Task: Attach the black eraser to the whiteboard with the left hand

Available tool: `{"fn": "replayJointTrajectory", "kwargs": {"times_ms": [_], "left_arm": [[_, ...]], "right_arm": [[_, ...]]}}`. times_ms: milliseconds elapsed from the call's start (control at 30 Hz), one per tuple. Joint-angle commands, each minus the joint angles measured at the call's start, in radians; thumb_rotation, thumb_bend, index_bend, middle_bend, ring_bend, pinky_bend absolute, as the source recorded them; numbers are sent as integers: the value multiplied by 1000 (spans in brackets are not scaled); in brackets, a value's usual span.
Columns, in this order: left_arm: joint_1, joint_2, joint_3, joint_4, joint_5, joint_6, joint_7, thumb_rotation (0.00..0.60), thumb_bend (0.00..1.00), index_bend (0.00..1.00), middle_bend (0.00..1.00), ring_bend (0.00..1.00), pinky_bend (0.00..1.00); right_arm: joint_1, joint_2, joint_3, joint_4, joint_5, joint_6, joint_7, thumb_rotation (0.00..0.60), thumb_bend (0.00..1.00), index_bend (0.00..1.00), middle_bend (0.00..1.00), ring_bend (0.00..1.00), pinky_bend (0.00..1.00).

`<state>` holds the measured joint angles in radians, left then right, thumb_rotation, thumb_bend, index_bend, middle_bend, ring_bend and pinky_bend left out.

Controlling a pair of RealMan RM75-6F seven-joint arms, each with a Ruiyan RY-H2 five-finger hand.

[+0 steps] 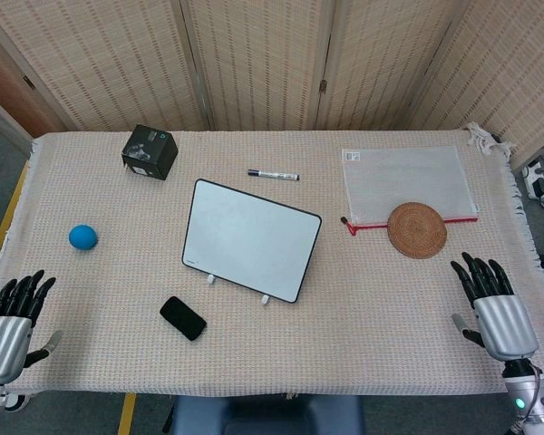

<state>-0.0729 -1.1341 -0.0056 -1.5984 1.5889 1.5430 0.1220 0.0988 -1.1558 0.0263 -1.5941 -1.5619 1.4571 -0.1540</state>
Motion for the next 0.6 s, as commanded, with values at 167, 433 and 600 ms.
{"fn": "replayJointTrajectory", "kwargs": {"times_ms": [167, 433, 600], "left_arm": [[-7, 1, 9, -3, 17, -14, -8, 600, 319, 0, 21, 0, 10], [-101, 69, 71, -23, 115, -167, -124, 600, 316, 137, 732, 583, 783], [-158, 80, 63, -72, 143, -231, -68, 600, 313, 289, 987, 831, 993]], "right_arm": [[-8, 4, -5, -6, -16, 21, -3, 600, 325, 0, 0, 0, 0], [-36, 11, -3, -10, -22, 74, 11, 600, 324, 0, 0, 0, 0], [-30, 9, -1, -17, -4, 48, -6, 600, 324, 0, 0, 0, 0]]}}
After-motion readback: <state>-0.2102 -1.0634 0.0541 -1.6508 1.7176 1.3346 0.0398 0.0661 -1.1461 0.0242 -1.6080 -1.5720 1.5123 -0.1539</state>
